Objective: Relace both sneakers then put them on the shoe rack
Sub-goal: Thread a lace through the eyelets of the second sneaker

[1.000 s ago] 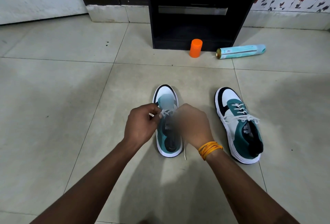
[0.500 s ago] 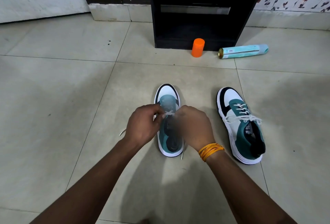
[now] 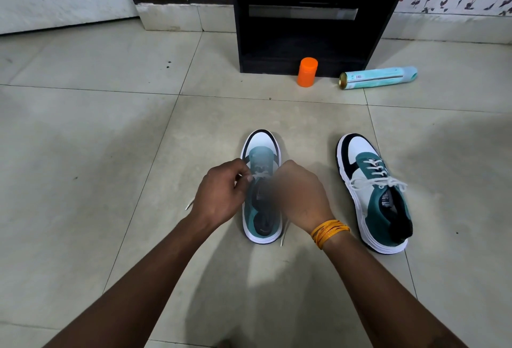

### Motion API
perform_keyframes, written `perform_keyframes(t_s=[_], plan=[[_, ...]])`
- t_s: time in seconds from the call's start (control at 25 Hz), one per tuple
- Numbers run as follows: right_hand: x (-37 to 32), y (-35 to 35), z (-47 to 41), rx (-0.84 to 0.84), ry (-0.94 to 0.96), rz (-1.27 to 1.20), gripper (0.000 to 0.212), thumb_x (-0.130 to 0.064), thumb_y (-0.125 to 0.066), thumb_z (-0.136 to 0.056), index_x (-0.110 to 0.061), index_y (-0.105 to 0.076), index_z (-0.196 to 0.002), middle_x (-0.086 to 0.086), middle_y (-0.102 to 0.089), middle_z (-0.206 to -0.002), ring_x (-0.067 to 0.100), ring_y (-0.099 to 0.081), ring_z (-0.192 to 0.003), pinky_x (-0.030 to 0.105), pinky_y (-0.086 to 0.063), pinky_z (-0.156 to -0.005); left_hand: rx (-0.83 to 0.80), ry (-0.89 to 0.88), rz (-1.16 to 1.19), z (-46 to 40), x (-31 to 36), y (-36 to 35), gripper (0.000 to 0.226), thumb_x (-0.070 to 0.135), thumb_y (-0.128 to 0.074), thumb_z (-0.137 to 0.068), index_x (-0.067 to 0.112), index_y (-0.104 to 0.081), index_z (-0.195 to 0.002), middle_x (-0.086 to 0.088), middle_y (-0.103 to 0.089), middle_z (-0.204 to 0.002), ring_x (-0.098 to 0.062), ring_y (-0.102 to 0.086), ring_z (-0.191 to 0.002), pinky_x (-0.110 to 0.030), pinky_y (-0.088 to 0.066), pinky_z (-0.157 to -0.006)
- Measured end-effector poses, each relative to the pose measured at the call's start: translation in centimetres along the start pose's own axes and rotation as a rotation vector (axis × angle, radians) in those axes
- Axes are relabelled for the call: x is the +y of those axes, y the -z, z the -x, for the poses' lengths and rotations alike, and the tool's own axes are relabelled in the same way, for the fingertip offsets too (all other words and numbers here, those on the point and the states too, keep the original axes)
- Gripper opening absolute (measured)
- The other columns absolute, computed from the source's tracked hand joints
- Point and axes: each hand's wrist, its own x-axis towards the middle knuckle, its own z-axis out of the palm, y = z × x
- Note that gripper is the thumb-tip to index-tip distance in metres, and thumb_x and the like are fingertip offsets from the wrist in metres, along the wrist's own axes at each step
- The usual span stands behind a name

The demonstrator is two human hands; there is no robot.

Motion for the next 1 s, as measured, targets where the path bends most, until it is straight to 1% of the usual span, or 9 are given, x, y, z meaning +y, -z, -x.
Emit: perform_keyframes(t_s=[0.08,0.2,0.28,0.44,0.56,0.64,0.76,0.88,1.0], plan=[[0.0,0.2,0.0,-0.018,-0.009,0.102,0.012,-0.027,-0.052,-0.101,-0.022,-0.051,-0.090,-0.004,-0.063,-0.083,0.025,-0.058,-0.075,0.038,-0.047,-0.063,-0.005,0.030,-0.104,-0.2,0.1,0.0,0.007,0.022,-0.064,-0.095,0.025,-0.064,-0.089,0.009,-0.069,-0.080,-0.019,-0.064,-0.073,-0.035,-0.052,-0.068],[-0.2,0.0,0.2,-0.023,-0.047,0.191,0.014,-0.029,-0.049,-0.102,-0.022,-0.048,-0.090,-0.002,-0.063,-0.085,0.029,-0.058,-0.076,0.034,-0.037,-0.061,-0.043,0.075,-0.204,-0.5,0.6,-0.1,0.008,0.022,-0.063,-0.096,0.025,-0.065,-0.089,0.007,-0.070,-0.083,-0.024,-0.065,-0.077,-0.035,-0.051,-0.068],[-0.6,-0.1,0.0,-0.008,-0.087,0.166,0.014,-0.029,-0.053,-0.100,-0.021,-0.052,-0.089,-0.002,-0.065,-0.083,0.028,-0.060,-0.076,0.034,-0.041,-0.061,-0.064,0.118,-0.165,-0.8,0.8,0.2,0.008,0.023,-0.064,-0.096,0.026,-0.068,-0.089,0.006,-0.072,-0.081,-0.024,-0.067,-0.077,-0.035,-0.053,-0.070],[-0.9,0.5,-0.5,0.009,-0.223,-0.095,0.003,-0.024,-0.065,-0.088,-0.026,-0.063,-0.087,-0.005,-0.067,-0.070,0.020,-0.065,-0.069,0.037,-0.056,-0.071,-0.126,0.236,0.113,-1.5,1.6,1.9,0.011,0.021,-0.069,-0.095,0.024,-0.073,-0.085,0.006,-0.071,-0.069,-0.019,-0.068,-0.066,-0.030,-0.053,-0.065],[-2.0,1.3,-1.0,-0.012,-0.275,-0.320,0.008,-0.029,-0.072,-0.081,-0.035,-0.067,-0.082,-0.003,-0.069,-0.068,0.016,-0.060,-0.057,0.043,-0.061,-0.071,-0.215,0.328,0.388,-1.7,2.8,3.5,0.014,0.022,-0.071,-0.096,0.016,-0.077,-0.085,0.006,-0.057,-0.057,-0.011,-0.053,-0.053,-0.028,-0.050,-0.055],[-3.3,2.2,-1.4,-0.020,-0.249,-0.389,0.004,-0.032,-0.073,-0.077,-0.034,-0.070,-0.077,-0.004,-0.071,-0.068,0.012,-0.059,-0.056,0.042,-0.059,-0.071,-0.229,0.352,0.494,-2.0,3.9,4.8,0.019,0.021,-0.070,-0.097,0.010,-0.079,-0.085,0.004,-0.052,-0.058,-0.009,-0.047,-0.052,-0.028,-0.046,-0.056],[-5.9,4.1,-2.1,-0.020,-0.224,-0.459,0.008,-0.031,-0.077,-0.076,-0.025,-0.072,-0.074,-0.003,-0.073,-0.070,0.010,-0.061,-0.056,0.044,-0.059,-0.072,-0.212,0.316,0.568,-2.5,5.9,6.8,0.022,0.020,-0.068,-0.099,0.004,-0.078,-0.088,-0.002,-0.061,-0.064,-0.015,-0.050,-0.056,-0.031,-0.048,-0.062],[-8.6,6.5,-2.8,-0.022,-0.197,-0.507,0.015,-0.032,-0.080,-0.078,-0.019,-0.074,-0.078,0.001,-0.073,-0.070,0.011,-0.060,-0.055,0.040,-0.057,-0.065,-0.206,0.260,0.639,-2.9,8.1,8.6,0.021,0.019,-0.066,-0.100,0.001,-0.075,-0.093,-0.009,-0.067,-0.072,-0.023,-0.054,-0.062,-0.031,-0.051,-0.066],[-10.9,8.9,-3.1,-0.010,-0.164,-0.558,0.014,-0.023,-0.081,-0.086,-0.012,-0.072,-0.081,0.010,-0.071,-0.070,0.014,-0.057,-0.052,0.034,-0.054,-0.056,-0.169,0.212,0.675,-3.1,9.9,10.4,0.022,0.020,-0.065,-0.101,0.001,-0.075,-0.095,-0.013,-0.071,-0.078,-0.022,-0.057,-0.062,-0.035,-0.055,-0.072]])
